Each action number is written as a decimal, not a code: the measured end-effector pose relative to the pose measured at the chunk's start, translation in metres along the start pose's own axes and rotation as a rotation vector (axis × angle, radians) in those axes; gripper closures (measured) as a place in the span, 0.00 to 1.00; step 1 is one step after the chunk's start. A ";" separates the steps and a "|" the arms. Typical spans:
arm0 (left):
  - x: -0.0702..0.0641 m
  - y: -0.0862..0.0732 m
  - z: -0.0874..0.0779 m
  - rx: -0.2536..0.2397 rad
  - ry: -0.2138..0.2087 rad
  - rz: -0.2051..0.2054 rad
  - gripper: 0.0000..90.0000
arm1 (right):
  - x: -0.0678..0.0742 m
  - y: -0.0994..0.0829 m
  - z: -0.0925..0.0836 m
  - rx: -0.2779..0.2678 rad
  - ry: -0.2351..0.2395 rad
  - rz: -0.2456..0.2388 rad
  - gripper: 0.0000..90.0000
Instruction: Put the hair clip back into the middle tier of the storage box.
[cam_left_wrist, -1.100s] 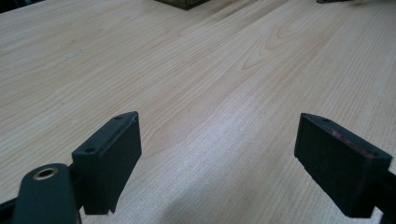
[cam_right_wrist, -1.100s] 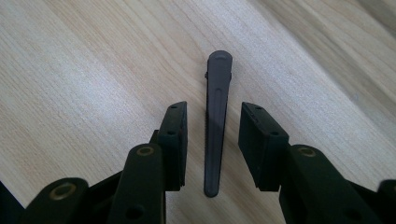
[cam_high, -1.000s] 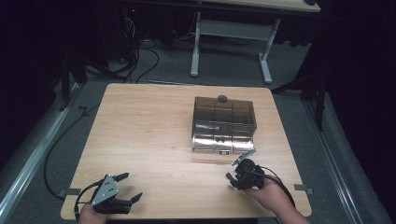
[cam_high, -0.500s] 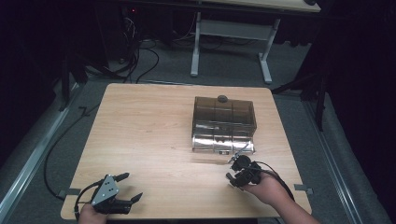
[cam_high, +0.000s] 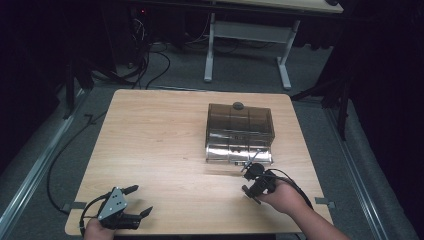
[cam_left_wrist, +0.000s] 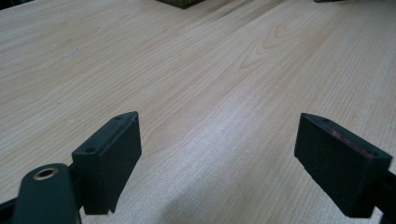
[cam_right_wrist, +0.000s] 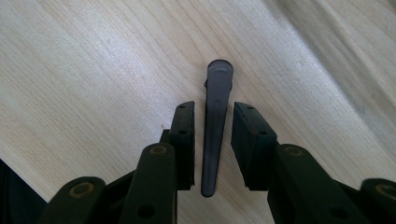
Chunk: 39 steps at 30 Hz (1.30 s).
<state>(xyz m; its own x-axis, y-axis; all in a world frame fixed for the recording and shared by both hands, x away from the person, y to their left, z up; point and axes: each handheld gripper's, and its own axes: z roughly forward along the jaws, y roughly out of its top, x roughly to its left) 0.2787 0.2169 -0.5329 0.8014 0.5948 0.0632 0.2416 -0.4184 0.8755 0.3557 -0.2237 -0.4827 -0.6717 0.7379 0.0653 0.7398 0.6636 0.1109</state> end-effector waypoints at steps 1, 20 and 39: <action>0.000 0.000 0.000 0.000 0.000 0.000 0.17 | -0.001 0.002 0.001 0.007 0.001 -0.012 0.80; 0.000 0.000 0.000 0.003 -0.003 0.001 0.17 | -0.002 0.011 0.005 0.048 -0.011 -0.042 0.89; 0.000 0.000 0.000 0.004 -0.004 0.001 0.17 | -0.003 0.013 0.001 0.046 0.009 -0.040 0.90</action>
<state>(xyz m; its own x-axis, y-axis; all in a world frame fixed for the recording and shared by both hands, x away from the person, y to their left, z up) 0.2789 0.2168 -0.5328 0.8036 0.5919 0.0626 0.2426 -0.4218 0.8736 0.3679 -0.2171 -0.4828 -0.7006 0.7100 0.0709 0.7135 0.6973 0.0680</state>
